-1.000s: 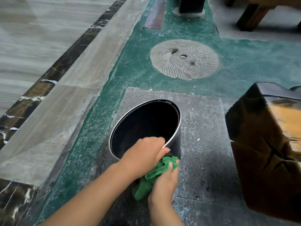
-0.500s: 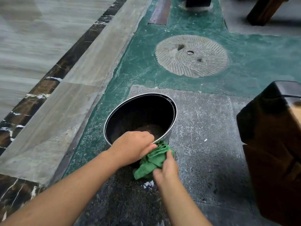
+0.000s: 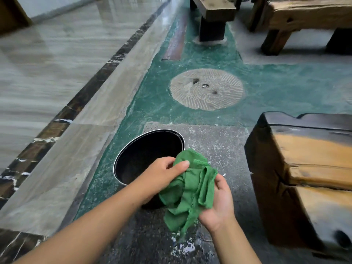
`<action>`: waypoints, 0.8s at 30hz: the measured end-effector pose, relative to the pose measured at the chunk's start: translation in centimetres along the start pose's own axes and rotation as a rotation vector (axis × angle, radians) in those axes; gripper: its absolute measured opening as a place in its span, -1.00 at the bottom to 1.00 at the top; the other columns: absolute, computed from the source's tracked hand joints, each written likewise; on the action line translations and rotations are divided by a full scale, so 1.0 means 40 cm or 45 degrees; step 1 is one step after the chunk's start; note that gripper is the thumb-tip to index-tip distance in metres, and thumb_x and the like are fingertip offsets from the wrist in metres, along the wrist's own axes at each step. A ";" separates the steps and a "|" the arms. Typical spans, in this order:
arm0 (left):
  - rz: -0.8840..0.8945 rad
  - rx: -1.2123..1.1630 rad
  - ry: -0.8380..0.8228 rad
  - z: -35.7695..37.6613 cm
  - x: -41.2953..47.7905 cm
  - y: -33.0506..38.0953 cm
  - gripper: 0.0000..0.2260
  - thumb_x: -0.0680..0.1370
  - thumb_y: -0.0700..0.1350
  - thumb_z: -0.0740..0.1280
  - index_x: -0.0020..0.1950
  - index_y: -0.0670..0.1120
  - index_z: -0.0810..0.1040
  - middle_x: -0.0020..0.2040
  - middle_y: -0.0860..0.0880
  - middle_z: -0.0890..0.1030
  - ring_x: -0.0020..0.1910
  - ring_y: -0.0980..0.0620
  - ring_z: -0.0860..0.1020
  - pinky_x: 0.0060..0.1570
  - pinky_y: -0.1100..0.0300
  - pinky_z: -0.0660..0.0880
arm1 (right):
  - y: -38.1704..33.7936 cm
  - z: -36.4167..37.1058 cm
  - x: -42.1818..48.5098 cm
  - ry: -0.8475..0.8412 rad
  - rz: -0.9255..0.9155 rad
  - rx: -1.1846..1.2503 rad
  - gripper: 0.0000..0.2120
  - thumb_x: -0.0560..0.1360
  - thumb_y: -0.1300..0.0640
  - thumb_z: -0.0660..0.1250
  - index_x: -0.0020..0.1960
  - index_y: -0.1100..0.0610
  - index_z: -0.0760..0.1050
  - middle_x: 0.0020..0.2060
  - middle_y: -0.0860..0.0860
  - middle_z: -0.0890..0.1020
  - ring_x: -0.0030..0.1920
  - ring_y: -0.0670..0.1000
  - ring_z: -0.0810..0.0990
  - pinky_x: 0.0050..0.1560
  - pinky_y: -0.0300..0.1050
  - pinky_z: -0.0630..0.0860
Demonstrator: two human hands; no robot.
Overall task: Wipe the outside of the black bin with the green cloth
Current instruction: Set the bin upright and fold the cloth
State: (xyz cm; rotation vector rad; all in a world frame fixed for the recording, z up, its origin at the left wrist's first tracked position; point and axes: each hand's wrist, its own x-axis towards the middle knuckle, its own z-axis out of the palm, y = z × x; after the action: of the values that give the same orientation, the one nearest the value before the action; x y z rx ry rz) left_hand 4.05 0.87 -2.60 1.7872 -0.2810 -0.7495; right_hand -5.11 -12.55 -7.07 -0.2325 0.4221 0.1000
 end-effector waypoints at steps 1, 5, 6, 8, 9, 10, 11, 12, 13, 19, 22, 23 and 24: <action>-0.034 -0.057 -0.071 0.004 -0.012 0.021 -0.59 0.47 0.16 0.40 0.11 -0.14 0.64 0.01 -0.14 0.73 0.02 -0.07 0.68 0.07 -0.05 0.61 | -0.008 0.019 -0.005 -0.013 -0.021 -0.006 -0.45 0.48 -0.02 0.18 0.28 0.32 0.57 0.31 0.35 0.55 0.30 0.33 0.56 0.30 0.29 0.44; 0.073 0.139 -0.027 0.033 -0.052 0.122 -0.77 0.60 -0.04 0.32 -0.02 -0.20 0.63 -0.17 -0.10 0.71 -0.22 0.03 0.64 -0.28 0.19 0.56 | -0.023 0.074 -0.023 0.002 -0.041 0.057 -0.43 0.46 -0.05 0.21 0.30 0.30 0.55 0.30 0.35 0.56 0.25 0.32 0.58 0.22 0.28 0.48; 0.152 0.305 0.031 0.042 -0.058 0.150 -0.76 0.60 -0.05 0.31 -0.09 -0.22 0.61 -0.22 -0.14 0.68 -0.26 0.02 0.59 -0.24 0.11 0.56 | -0.025 0.085 -0.029 0.015 -0.035 0.071 -0.46 0.51 -0.06 0.18 0.27 0.30 0.58 0.27 0.36 0.58 0.21 0.33 0.61 0.20 0.28 0.48; 0.250 0.574 0.122 0.063 -0.070 0.208 -0.69 0.61 -0.02 0.28 -0.14 -0.26 0.56 -0.21 -0.23 0.65 -0.27 -0.09 0.58 -0.10 -0.08 0.54 | -0.030 0.098 -0.043 0.036 -0.028 0.093 -0.49 0.60 -0.06 0.12 0.19 0.30 0.64 0.24 0.35 0.60 0.14 0.34 0.66 0.22 0.29 0.47; 0.284 0.655 0.167 0.072 -0.074 0.238 -0.67 0.61 0.00 0.26 -0.15 -0.24 0.55 -0.20 -0.23 0.65 -0.23 -0.15 0.60 -0.07 -0.08 0.53 | -0.036 0.103 -0.051 0.030 -0.045 0.107 -0.49 0.61 -0.06 0.12 0.23 0.29 0.62 0.27 0.34 0.59 0.17 0.33 0.64 0.26 0.28 0.45; 0.310 0.708 0.204 0.080 -0.079 0.268 -0.68 0.61 0.01 0.26 -0.17 -0.21 0.54 -0.20 -0.21 0.65 -0.19 -0.19 0.61 -0.07 -0.05 0.52 | -0.041 0.102 -0.062 0.021 -0.068 0.134 -0.48 0.62 -0.10 0.13 0.29 0.28 0.58 0.29 0.33 0.57 0.21 0.32 0.62 0.30 0.28 0.43; 0.329 0.743 0.225 0.086 -0.083 0.300 -0.70 0.61 0.00 0.25 -0.18 -0.19 0.54 -0.21 -0.17 0.65 -0.15 -0.18 0.62 -0.08 -0.01 0.52 | -0.048 0.100 -0.072 0.016 -0.101 0.162 -0.41 0.61 -0.18 0.12 0.35 0.27 0.53 0.31 0.32 0.57 0.26 0.33 0.58 0.32 0.28 0.41; 0.342 0.739 0.231 0.092 -0.087 0.329 -0.72 0.61 -0.02 0.26 -0.17 -0.18 0.55 -0.20 -0.15 0.67 -0.13 -0.18 0.63 -0.07 0.00 0.53 | -0.056 0.099 -0.087 0.017 -0.136 0.184 -0.32 0.58 -0.28 0.11 0.38 0.25 0.50 0.31 0.33 0.56 0.29 0.34 0.55 0.33 0.29 0.39; 0.346 0.709 0.238 0.096 -0.092 0.359 -0.74 0.61 -0.04 0.27 -0.15 -0.19 0.57 -0.17 -0.17 0.68 -0.11 -0.19 0.64 -0.05 -0.02 0.55 | -0.067 0.103 -0.109 0.012 -0.171 0.194 -0.22 0.53 -0.38 0.10 0.39 0.25 0.49 0.31 0.34 0.56 0.31 0.35 0.53 0.34 0.30 0.38; 0.378 0.182 0.207 0.129 -0.104 0.466 -0.79 0.61 -0.14 0.30 0.00 -0.29 0.59 -0.02 -0.35 0.67 -0.04 -0.31 0.65 0.06 -0.24 0.56 | -0.164 0.181 -0.225 -0.024 -0.406 -0.094 -0.40 0.51 -0.13 0.34 0.40 0.25 0.48 0.30 0.31 0.58 0.32 0.31 0.55 0.35 0.30 0.42; 0.350 -0.156 0.042 0.171 -0.094 0.494 -0.84 0.61 -0.23 0.27 0.10 -0.27 0.59 0.02 -0.29 0.68 -0.07 -0.15 0.67 0.04 -0.11 0.58 | -0.265 0.192 -0.280 0.195 -0.707 -0.290 -0.63 0.56 0.24 0.31 0.35 0.28 0.47 0.19 0.34 0.64 0.19 0.35 0.62 0.24 0.37 0.51; 0.321 -0.254 -0.026 0.185 -0.092 0.493 -0.84 0.61 -0.25 0.26 0.12 -0.23 0.59 0.01 -0.24 0.69 -0.07 -0.12 0.67 0.01 -0.06 0.60 | -0.299 0.195 -0.299 0.229 -0.774 -0.358 -0.68 0.57 0.29 0.29 0.31 0.28 0.49 0.15 0.33 0.66 0.14 0.35 0.64 0.20 0.36 0.54; 0.295 -0.335 -0.109 0.217 -0.088 0.498 -0.84 0.61 -0.28 0.25 0.13 -0.21 0.59 0.00 -0.20 0.70 -0.07 -0.10 0.68 -0.04 -0.03 0.62 | -0.347 0.192 -0.332 0.253 -0.844 -0.441 -0.73 0.56 0.33 0.28 0.25 0.27 0.52 0.09 0.31 0.69 0.08 0.32 0.68 0.12 0.33 0.59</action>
State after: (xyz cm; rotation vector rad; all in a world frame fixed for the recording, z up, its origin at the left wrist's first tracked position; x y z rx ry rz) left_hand -0.55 -10.89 15.44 1.4484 -0.4190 -0.6648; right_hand -12.14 -24.77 8.06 -0.7157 0.5053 -0.5089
